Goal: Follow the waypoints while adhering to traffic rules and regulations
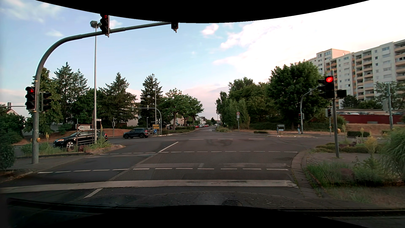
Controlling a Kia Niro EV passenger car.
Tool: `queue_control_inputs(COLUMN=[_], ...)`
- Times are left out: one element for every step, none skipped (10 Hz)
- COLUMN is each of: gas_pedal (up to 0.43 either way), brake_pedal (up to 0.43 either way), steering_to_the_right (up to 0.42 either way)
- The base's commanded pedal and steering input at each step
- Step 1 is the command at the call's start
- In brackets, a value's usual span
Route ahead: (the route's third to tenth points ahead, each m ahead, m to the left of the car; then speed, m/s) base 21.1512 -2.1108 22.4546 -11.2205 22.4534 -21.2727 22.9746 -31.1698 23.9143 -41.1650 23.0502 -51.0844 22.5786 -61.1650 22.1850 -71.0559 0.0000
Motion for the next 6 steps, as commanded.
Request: queue_control_inputs(gas_pedal=[0.000, 0.000, 0.000, 0.000, 0.000, 0.000], brake_pedal=[0.262, 0.262, 0.262, 0.262, 0.262, 0.262], steering_to_the_right=[0.044, 0.044, 0.044, 0.044, 0.044, 0.044])
